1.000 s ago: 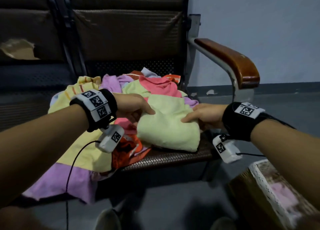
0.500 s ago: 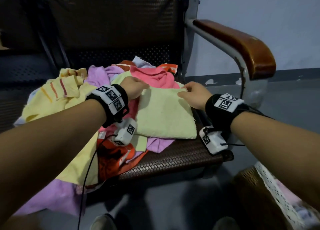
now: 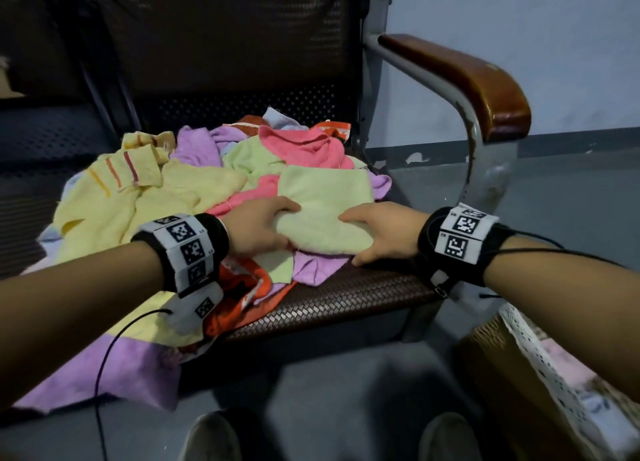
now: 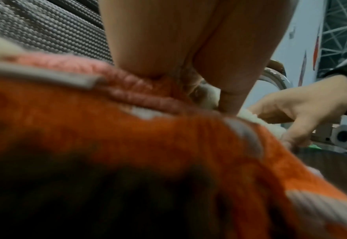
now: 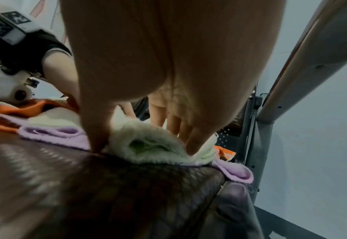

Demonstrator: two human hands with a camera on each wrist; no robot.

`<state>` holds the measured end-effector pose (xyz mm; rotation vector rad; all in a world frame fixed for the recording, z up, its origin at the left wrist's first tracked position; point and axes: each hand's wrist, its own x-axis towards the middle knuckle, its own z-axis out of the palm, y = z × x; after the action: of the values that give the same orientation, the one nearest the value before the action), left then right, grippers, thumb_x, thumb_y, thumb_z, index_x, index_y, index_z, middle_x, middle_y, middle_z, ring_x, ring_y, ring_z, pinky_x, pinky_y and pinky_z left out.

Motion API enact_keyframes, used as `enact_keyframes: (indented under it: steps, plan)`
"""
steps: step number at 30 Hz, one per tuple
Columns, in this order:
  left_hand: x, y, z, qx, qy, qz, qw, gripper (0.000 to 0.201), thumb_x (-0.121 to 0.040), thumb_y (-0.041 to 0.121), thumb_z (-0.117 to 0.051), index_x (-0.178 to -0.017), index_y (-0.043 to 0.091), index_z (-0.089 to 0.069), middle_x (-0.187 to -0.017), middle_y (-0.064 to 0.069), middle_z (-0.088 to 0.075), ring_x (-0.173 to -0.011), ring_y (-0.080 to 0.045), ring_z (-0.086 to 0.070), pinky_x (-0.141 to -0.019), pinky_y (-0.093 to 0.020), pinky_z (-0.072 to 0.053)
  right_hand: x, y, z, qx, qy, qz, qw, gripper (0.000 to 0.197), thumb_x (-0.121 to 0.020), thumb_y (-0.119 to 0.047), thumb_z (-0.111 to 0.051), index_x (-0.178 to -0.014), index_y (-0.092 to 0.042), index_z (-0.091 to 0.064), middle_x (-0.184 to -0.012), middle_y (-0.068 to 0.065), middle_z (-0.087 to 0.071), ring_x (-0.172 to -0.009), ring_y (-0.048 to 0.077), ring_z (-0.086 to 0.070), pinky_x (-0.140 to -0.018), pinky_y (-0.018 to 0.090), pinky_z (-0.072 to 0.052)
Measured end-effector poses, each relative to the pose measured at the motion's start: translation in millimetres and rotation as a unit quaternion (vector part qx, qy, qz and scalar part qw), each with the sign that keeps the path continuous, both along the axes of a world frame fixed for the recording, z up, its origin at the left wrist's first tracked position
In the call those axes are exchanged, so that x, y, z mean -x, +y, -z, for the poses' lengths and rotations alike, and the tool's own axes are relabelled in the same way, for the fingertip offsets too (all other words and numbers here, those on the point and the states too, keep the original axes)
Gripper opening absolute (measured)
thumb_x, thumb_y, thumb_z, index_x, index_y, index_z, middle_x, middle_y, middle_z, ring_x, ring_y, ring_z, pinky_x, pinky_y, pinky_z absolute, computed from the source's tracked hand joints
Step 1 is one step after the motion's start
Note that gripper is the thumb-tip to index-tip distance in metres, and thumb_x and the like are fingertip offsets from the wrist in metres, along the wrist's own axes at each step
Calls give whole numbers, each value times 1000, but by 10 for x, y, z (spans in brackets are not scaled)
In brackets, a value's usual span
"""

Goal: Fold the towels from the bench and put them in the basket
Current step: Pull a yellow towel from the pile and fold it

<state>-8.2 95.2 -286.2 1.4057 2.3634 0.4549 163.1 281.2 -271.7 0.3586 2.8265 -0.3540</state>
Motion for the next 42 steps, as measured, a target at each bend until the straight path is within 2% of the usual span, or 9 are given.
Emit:
enact_keyframes:
  steps: [4,10,14,19,22,28,32,36,42]
  plan:
    - [31,9,-139,-61,-23,-22,998,18,-88,32,-71,-101,19,-75,-91,3,-74,-88,-19,-68,-78,-32,-51,2,65,-94,44,64,36,996,15,-94,-23,-58,-97,-13,-68,-88,2,-66,-88,26,-60,-76,32,-46]
    - [44,71,-157,-145,-104,-96,979,45,-95,45,-61,-93,1,-70,-95,-18,-73,-91,-36,-66,-85,-50,-52,-4,254,-201,172,165,110,965,25,-93,-27,-57,-69,-20,-60,-70,-6,-61,-67,10,-56,-66,30,-40]
    - [47,216,-121,-156,-92,-182,966,48,-97,48,-55,-73,6,-56,-74,-10,-58,-75,-31,-55,-68,-38,-41,130,296,-130,166,224,197,940,14,-94,-32,-59,-83,-27,-64,-86,-9,-67,-81,8,-62,-71,27,-44]
    - [132,320,-105,-182,-61,-272,943,38,-91,46,-63,-110,12,-60,-101,-3,-65,-94,-23,-60,-78,-34,-47,277,167,-138,58,277,123,951,31,-89,-41,-66,-113,-22,-67,-112,-3,-67,-101,14,-61,-92,35,-51]
    - [109,305,-189,-219,-54,-151,962,26,-83,33,-72,-102,15,-66,-98,1,-67,-91,-18,-62,-80,-31,-49,317,39,-75,45,199,42,978,37,-94,-43,-59,-121,-21,-70,-116,-3,-71,-105,14,-64,-97,34,-51]
    - [41,222,-30,-23,22,-3,1000,74,-73,30,-80,-139,19,-48,-124,-3,-59,-102,-17,-53,-84,-28,-40,388,7,35,8,98,29,995,71,-85,-60,-64,-145,-25,-47,-132,2,-64,-116,23,-60,-98,35,-47]
    - [108,288,-56,-101,25,-60,993,40,-81,20,-72,-120,18,-62,-108,-5,-67,-98,-23,-61,-79,-30,-45,453,-17,12,30,97,25,995,82,-71,-63,-78,-136,-23,-48,-118,-3,-65,-103,19,-61,-86,33,-49]
    - [25,372,-237,-193,30,-57,979,28,-82,23,-69,-110,19,-64,-88,3,-67,-85,-18,-62,-72,-27,-46,431,-53,-105,-19,126,31,991,51,-81,-46,-70,-122,-19,-56,-109,3,-66,-99,26,-62,-75,33,-44]
    - [-391,583,-908,-364,-21,-28,931,34,-82,40,-77,-108,24,-63,-91,13,-66,-79,1,-59,-75,-15,-44,-84,147,-603,246,238,138,929,11,-82,-25,-71,-92,-27,-67,-89,-8,-73,-80,4,-68,-73,30,-52]
